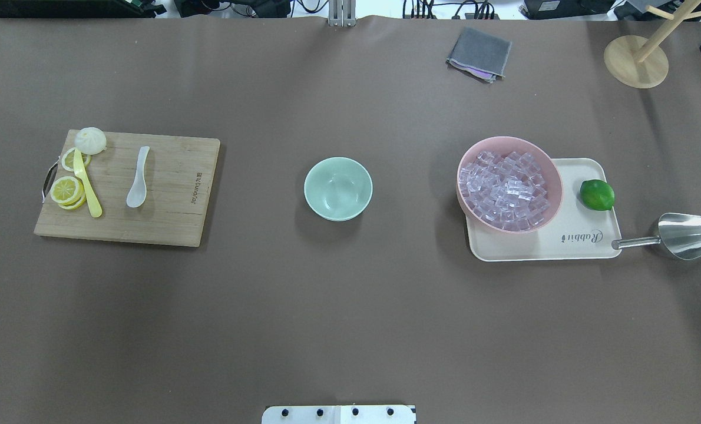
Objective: Put spoon and ice into bowl
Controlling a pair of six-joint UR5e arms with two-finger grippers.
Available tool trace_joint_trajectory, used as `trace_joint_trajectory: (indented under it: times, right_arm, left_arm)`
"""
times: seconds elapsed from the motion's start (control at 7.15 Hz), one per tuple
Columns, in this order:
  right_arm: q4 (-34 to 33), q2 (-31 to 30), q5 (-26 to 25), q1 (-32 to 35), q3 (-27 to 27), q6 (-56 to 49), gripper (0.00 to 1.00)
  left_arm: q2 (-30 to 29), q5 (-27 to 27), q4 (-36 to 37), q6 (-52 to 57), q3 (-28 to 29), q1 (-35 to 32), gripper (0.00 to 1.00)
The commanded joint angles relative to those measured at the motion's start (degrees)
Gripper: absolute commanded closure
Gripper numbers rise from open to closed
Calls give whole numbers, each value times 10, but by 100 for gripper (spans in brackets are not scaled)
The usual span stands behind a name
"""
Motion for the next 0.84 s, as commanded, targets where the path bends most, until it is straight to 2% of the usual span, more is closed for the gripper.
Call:
trace_joint_trajectory:
  times: [0.0, 0.28, 0.56, 0.7]
  right_arm:
    - [0, 0, 0, -1, 0, 1, 0]
    - [0, 0, 1, -3, 1, 1, 0]
    - [-1, 0, 2, -13, -1, 1, 0]
    - [0, 3, 2, -15, 2, 18, 0]
  left_arm:
    - [12, -1, -26, -8, 1, 1, 2]
    - [5, 4, -28, -36, 0, 9, 3]
    - [-27, 15, -25, -66, 7, 59, 3]
    - [-47, 39, -24, -101, 6, 95, 3]
